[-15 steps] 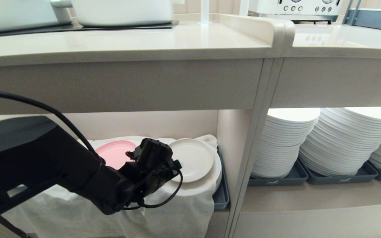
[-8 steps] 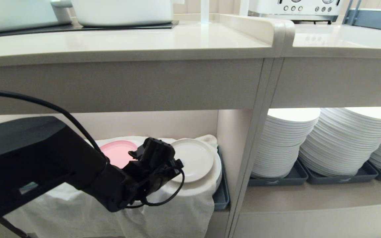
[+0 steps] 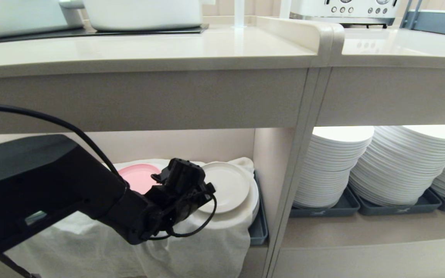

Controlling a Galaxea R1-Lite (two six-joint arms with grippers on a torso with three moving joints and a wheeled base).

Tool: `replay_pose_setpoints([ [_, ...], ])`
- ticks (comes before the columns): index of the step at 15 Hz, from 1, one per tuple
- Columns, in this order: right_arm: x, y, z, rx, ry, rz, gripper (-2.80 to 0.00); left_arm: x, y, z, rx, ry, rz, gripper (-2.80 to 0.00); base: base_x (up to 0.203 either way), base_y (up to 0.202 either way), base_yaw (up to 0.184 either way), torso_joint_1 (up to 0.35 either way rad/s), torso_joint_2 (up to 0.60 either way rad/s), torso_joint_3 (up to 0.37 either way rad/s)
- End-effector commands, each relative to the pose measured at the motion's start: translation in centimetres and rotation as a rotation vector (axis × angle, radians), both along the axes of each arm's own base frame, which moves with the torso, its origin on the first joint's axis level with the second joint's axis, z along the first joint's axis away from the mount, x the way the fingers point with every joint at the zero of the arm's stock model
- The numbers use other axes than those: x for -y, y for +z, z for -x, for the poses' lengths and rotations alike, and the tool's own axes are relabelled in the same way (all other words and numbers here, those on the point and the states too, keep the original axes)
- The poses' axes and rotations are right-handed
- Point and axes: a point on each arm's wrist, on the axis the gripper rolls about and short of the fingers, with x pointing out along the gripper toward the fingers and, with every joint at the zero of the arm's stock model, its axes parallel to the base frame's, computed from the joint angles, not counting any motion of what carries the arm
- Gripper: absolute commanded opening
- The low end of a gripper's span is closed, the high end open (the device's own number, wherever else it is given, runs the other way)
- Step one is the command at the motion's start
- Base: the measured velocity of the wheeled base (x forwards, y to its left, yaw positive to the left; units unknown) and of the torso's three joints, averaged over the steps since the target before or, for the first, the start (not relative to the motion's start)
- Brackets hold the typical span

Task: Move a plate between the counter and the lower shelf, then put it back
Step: Pick up the plate in the cupboard

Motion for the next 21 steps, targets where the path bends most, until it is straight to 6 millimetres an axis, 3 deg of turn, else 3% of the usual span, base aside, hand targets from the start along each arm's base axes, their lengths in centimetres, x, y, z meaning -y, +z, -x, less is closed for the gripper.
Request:
replay_pose_setpoints([
  [1,0.0,0.0,0.0,0.001,0.0,-0.001,-2.8,0.0,0.0,-0.1,0.002,0.006,0.008,0.0,0.0,0.0,0.0,0.0,0.0,0.0],
  [20,0.0,0.0,0.0,0.001,0.0,-0.001,-2.8,0.4,-1.3,-0.6,-0.014,0.006,-0.006,0.0,0.0,0.0,0.0,0.0,0.0,0.0],
  [21,0.0,0.0,0.0,0.001,0.0,-0.001,-2.8,0.4,-1.4,-0.6,-0.015,0.007,-0.009,-2.8,0.0,0.0,0.0,0.0,0.0,0.0],
])
